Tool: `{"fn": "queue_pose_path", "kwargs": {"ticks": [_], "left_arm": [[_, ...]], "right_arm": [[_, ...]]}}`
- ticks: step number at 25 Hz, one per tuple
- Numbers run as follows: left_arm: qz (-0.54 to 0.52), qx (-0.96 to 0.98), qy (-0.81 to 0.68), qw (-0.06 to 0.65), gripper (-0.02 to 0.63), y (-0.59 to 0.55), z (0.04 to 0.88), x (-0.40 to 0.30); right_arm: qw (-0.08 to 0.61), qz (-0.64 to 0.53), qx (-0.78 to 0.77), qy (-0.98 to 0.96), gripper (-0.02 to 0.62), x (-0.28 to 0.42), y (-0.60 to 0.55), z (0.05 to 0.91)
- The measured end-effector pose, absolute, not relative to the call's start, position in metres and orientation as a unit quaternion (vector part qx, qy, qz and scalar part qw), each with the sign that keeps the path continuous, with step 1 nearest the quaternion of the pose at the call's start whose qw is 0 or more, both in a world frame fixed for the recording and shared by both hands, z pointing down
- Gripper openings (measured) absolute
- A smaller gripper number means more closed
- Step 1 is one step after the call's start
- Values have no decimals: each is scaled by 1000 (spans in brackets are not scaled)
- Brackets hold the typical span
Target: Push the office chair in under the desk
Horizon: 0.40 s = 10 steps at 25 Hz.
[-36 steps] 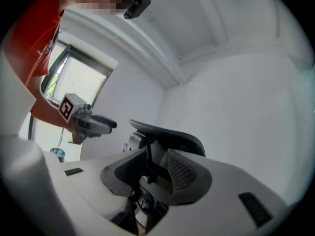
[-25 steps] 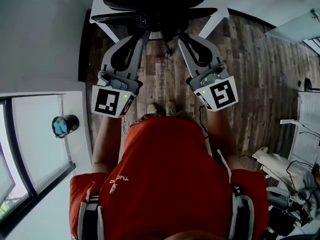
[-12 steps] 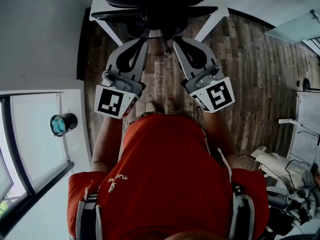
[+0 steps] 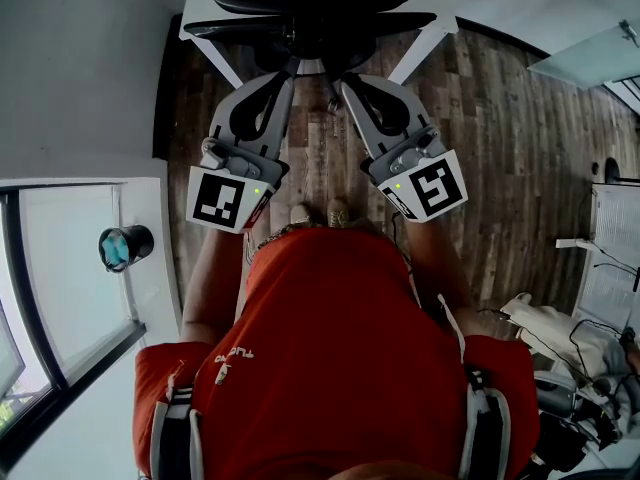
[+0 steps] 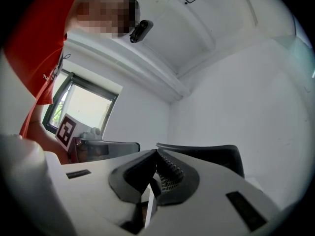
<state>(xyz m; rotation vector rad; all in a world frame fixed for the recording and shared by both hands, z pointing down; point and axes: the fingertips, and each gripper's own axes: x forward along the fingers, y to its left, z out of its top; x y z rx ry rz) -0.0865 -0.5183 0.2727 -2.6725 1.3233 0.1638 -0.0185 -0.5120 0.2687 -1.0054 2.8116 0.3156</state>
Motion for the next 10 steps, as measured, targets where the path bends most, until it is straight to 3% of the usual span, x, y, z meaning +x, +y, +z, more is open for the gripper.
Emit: {"fn": "queue_pose_path", "kwargs": {"ticks": [10], "left_arm": [[65,-893,439,77,9,-518,272,-85]], "right_arm": [[65,105,-330,936,25,-20,-511,270]]}}
